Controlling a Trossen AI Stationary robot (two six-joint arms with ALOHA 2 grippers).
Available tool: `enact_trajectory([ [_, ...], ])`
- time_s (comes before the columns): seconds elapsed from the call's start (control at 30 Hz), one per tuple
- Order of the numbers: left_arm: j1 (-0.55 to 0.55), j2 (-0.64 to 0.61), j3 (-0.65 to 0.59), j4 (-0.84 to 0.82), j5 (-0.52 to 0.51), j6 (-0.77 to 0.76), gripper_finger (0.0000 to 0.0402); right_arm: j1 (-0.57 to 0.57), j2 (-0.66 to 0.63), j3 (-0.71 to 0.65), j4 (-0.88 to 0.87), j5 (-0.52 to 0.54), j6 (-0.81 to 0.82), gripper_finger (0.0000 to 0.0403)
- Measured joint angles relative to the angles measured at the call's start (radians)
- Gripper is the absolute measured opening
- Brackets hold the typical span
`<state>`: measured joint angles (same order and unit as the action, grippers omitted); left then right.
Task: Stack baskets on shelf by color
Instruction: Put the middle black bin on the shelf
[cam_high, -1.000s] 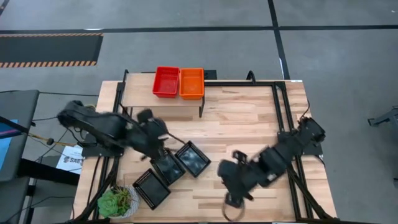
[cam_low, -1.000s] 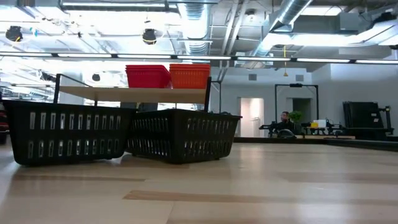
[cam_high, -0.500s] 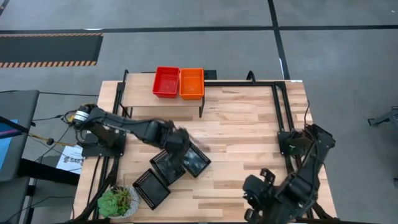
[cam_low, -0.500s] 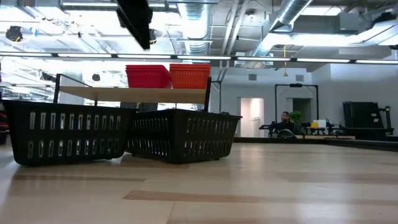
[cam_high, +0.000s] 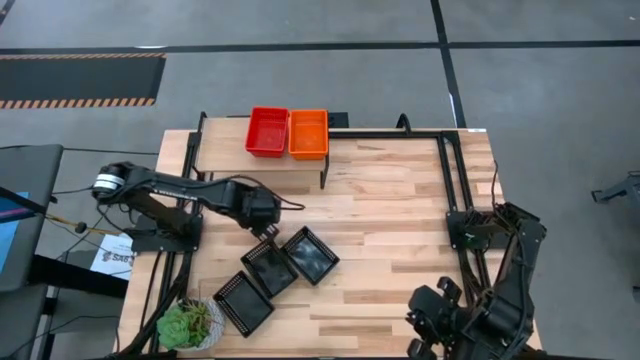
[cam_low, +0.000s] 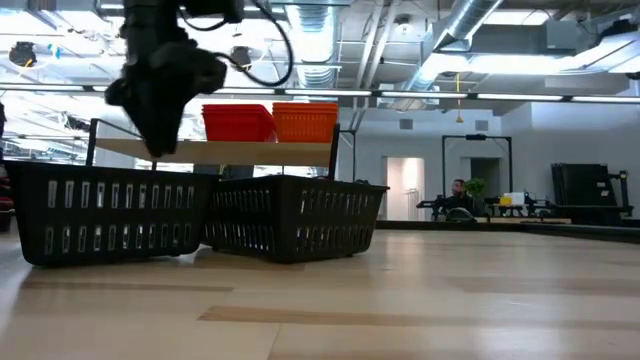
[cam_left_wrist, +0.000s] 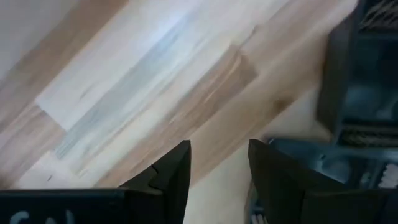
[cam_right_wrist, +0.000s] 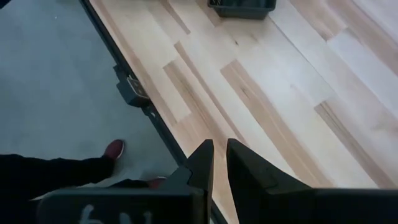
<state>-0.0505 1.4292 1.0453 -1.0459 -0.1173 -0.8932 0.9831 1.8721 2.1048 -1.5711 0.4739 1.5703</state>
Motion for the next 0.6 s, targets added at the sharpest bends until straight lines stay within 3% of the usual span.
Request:
enact_trajectory([
  [0.37,-0.099,-0.038,-0.063,0.041,0.043,0.016,0.0148,-0.004,0.000,0.000,0.000,0.002,-0.008,0.0069],
  [0.6,-0.155,-0.038,-0.070,0.080,0.019,0.065,0.0148,-0.004,0.000,0.000,0.000,0.002,-0.009,0.0069],
])
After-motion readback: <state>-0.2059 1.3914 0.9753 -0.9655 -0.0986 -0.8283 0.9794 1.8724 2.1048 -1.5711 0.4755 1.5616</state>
